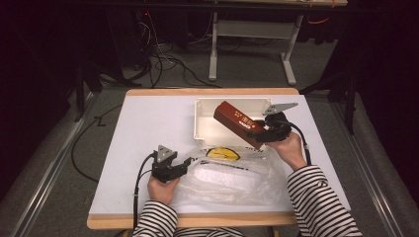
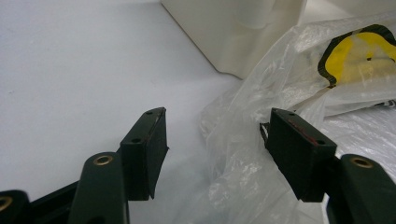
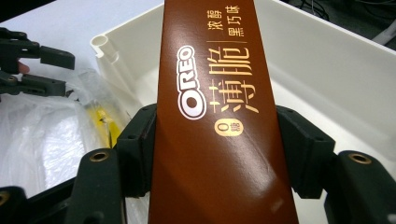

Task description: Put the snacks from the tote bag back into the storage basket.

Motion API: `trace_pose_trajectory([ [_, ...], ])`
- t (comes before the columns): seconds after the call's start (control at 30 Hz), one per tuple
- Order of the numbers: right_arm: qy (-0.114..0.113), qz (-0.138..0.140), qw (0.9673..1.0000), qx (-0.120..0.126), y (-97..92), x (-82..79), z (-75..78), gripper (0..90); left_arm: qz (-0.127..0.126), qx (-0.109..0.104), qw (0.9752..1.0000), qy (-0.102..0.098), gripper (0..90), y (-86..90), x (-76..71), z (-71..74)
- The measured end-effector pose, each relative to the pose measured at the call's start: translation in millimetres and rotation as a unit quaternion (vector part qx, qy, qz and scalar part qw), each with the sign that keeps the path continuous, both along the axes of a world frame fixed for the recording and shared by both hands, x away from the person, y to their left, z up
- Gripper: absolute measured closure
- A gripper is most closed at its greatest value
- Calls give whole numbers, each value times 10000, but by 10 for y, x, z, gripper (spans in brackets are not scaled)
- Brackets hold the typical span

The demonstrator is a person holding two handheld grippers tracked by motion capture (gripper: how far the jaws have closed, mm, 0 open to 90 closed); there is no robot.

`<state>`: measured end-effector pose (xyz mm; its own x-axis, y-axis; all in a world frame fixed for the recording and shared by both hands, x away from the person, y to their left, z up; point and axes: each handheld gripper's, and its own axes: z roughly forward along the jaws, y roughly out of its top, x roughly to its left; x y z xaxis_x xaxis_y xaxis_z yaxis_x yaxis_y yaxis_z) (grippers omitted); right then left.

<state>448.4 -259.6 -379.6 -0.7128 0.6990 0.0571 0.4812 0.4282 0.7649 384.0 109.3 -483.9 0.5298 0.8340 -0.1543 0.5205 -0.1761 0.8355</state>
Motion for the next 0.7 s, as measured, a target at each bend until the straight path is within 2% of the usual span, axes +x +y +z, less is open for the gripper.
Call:
trace_pose_trajectory([
  [0.3,48,-100,9999,-105,61,136,-3,378,-3,-4,10000,5,380,0,1,0],
  [0.7,196,-246,9992,-250,135,328,-169,377,0,-8,10000,-12,380,1,-4,1],
])
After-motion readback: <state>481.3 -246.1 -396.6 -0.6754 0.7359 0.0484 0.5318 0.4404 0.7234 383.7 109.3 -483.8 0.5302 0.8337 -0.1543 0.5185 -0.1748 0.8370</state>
